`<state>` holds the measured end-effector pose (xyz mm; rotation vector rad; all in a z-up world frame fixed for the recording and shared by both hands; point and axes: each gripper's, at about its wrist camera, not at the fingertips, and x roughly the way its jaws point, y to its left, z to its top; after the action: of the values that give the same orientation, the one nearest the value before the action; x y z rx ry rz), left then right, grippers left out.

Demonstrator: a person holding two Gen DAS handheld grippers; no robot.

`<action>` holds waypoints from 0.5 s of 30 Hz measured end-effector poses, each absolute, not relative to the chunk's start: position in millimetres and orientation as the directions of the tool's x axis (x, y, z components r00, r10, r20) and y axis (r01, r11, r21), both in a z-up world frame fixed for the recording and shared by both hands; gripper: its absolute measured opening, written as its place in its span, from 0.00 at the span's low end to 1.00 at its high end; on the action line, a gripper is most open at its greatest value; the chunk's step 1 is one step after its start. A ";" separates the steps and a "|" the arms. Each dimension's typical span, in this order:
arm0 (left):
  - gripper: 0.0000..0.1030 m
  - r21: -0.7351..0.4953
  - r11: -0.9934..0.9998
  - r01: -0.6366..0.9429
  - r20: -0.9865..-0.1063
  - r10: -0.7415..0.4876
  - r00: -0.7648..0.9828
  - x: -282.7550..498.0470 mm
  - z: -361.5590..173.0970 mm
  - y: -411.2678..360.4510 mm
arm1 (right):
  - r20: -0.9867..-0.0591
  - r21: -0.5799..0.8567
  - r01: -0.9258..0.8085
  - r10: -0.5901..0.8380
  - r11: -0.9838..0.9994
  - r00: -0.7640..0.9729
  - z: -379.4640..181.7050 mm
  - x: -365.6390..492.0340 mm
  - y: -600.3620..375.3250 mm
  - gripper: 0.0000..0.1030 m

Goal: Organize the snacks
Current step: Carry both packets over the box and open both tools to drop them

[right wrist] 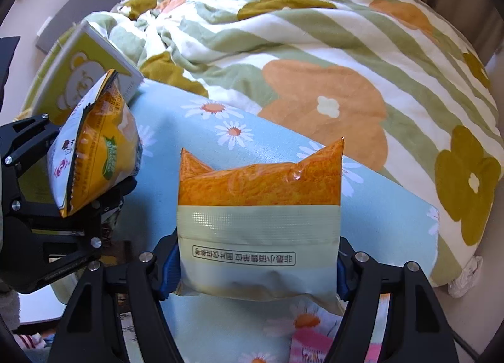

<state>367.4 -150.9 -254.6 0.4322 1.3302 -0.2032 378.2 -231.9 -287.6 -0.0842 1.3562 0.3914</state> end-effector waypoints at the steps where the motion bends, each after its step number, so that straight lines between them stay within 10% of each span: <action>1: 0.50 0.183 0.906 0.381 -0.965 0.091 0.248 365.3 -246.1 -152.4 | -0.959 0.166 -0.312 0.227 0.935 0.169 -281.5 375.4 -233.7 0.67; 15: 0.50 0.102 0.951 0.291 -0.906 -0.032 0.421 316.8 -113.7 -128.7 | -0.903 0.128 -0.325 0.246 0.937 0.353 -157.4 325.7 -239.3 0.67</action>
<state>316.8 -128.7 -113.7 0.2591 1.1211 -0.2046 325.7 -239.3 -157.4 -0.0782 1.1520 0.3698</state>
